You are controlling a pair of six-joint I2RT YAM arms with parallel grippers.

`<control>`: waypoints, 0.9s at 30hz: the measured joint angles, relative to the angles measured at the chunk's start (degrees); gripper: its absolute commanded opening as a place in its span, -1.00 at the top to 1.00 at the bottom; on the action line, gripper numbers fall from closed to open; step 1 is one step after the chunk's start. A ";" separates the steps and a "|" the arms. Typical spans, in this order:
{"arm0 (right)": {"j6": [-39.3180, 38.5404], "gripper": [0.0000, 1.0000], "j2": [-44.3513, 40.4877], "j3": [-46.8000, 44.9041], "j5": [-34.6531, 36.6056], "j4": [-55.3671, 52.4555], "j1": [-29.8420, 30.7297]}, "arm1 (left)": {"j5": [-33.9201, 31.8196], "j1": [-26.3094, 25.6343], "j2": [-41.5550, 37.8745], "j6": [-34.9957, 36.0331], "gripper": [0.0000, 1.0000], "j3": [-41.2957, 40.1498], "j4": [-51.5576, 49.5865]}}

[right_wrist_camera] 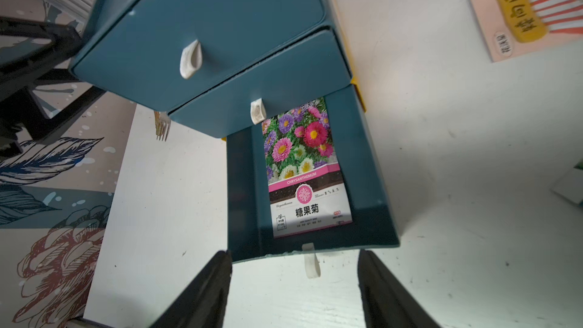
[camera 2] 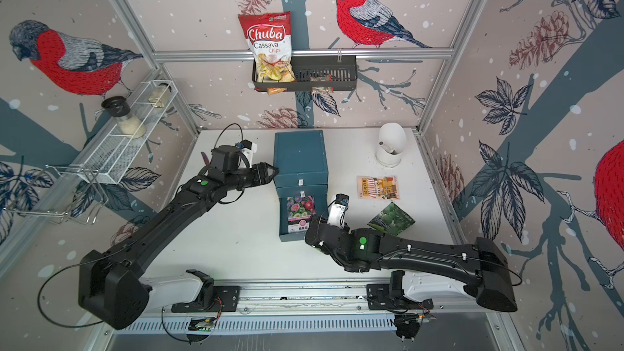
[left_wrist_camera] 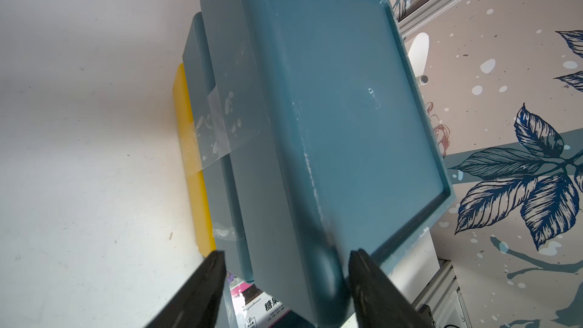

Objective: Take the seed bags out of the drawer
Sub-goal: Pick up the seed packet from the drawer.

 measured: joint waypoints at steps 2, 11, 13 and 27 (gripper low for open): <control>-0.15 -0.36 -1.57 -0.02 0.74 -1.05 -0.20 | 0.04 0.00 -0.13 0.02 -0.31 0.28 -0.48; -0.94 -0.36 -2.99 -0.02 1.07 -3.56 -0.46 | -3.54 0.00 -3.06 0.28 -0.31 2.08 -1.68; -1.57 -0.36 -2.71 0.61 1.05 -3.61 -0.76 | -4.83 0.00 -3.96 0.26 -0.31 1.92 -1.92; -6.29 -0.23 0.92 3.54 -1.99 -3.30 -3.28 | -4.11 0.74 -2.86 0.42 -0.29 1.20 -1.64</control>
